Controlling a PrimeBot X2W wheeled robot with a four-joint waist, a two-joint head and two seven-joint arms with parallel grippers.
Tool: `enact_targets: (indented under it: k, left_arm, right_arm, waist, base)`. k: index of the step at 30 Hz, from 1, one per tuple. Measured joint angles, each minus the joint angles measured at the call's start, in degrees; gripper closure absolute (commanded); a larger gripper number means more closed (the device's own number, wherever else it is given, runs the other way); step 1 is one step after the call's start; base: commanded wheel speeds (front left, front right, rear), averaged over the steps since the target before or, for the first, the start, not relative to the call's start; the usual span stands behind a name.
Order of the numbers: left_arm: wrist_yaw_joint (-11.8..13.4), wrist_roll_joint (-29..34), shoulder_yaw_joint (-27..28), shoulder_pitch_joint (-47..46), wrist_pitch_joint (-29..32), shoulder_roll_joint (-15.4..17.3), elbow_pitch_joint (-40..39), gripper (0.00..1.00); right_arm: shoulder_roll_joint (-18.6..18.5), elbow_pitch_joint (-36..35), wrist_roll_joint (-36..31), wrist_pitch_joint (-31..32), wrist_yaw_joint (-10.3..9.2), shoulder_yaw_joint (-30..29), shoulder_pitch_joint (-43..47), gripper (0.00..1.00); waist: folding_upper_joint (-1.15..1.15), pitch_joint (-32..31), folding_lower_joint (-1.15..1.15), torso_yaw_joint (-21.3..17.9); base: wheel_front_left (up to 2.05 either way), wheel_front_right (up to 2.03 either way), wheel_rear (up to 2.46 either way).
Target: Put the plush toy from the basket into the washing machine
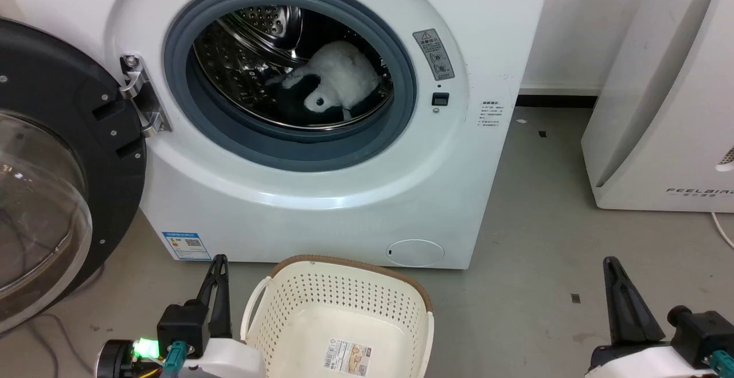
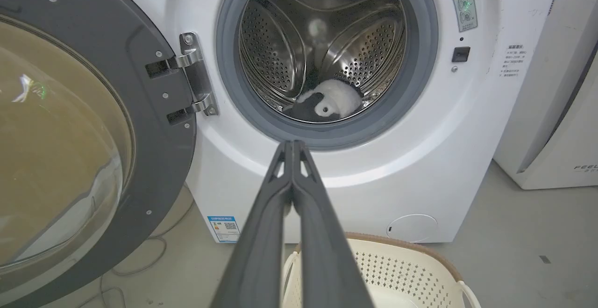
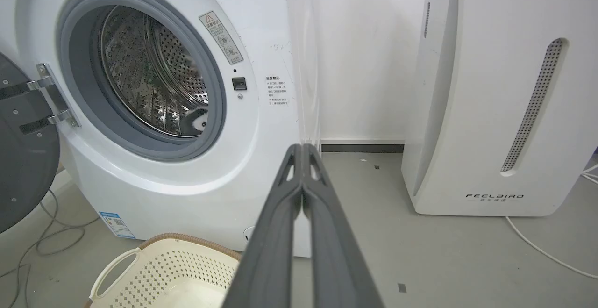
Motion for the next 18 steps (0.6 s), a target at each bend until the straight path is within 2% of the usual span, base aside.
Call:
enact_targets:
  k: [18]
  left_arm:
    - [-1.42, 0.43, 0.81, 0.00, 2.35, -0.64, -1.33, 1.00]
  right_arm:
    - [0.00, -0.56, -1.69, 2.41, 0.00, 0.78, -0.13, 1.00]
  waist:
    - [0.00, 0.05, 0.00, -0.50]
  base:
    - [0.00, 0.00, 0.00]
